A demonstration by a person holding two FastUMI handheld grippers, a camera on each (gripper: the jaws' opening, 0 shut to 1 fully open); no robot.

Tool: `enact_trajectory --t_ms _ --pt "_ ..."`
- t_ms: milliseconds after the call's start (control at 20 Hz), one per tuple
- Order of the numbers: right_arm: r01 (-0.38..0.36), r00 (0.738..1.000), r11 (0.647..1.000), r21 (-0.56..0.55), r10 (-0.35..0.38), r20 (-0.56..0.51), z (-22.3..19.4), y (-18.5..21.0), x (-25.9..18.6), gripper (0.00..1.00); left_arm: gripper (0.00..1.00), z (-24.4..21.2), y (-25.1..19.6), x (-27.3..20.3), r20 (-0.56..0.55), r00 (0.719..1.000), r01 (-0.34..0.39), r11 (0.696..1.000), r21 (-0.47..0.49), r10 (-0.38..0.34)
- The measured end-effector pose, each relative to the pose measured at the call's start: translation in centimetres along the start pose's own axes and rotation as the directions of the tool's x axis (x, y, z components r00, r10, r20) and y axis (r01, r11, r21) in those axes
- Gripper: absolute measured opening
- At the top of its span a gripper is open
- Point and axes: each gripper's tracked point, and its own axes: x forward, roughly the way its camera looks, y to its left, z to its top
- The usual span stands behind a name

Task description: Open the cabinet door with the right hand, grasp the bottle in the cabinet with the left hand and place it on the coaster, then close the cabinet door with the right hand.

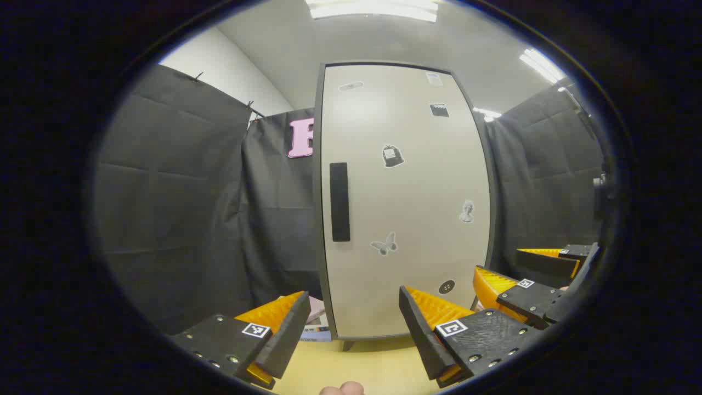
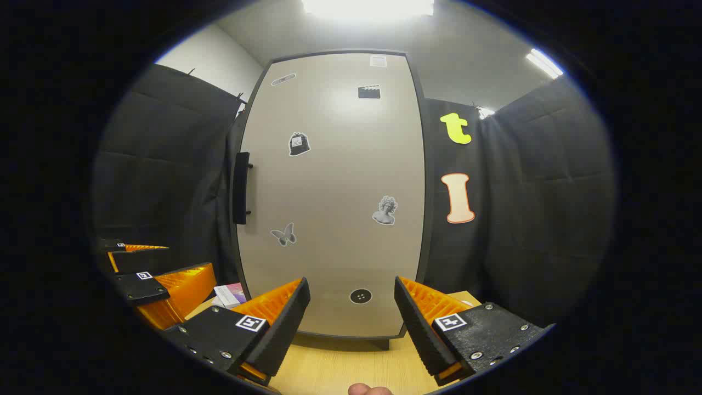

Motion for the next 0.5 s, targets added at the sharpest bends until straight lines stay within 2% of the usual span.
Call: enact_trajectory --t_ms 100,300,350,450,500 --pt "-0.005 1.0 1.0 0.005 0.005 -0.009 -0.34 0.25 0.08 0.96 0.96 -0.08 0.27 -0.33 0.003 1.0 -0.004 1.0 0.008 0.004" --pt "-0.014 1.0 1.0 0.004 0.014 -0.013 -0.61 0.82 -0.07 0.96 0.9 -0.66 0.76 -0.42 -0.012 1.0 -0.022 1.0 -0.022 0.022" --pt "-0.015 1.0 1.0 0.001 0.015 -0.013 -0.64 0.89 -0.09 0.96 0.93 -0.64 0.82 -0.46 -0.011 1.0 -0.024 0.999 -0.034 0.023" --pt "-0.018 1.0 1.0 -0.005 0.018 -0.009 -0.58 1.05 -0.22 0.96 0.9 -0.77 1.01 -0.55 -0.018 0.999 -0.031 0.999 -0.035 0.03" --pt "-0.018 1.0 1.0 -0.007 0.018 -0.008 -0.57 1.03 -0.28 0.96 0.93 -0.88 1.13 -0.55 -0.02 0.999 -0.033 0.999 -0.032 0.032"
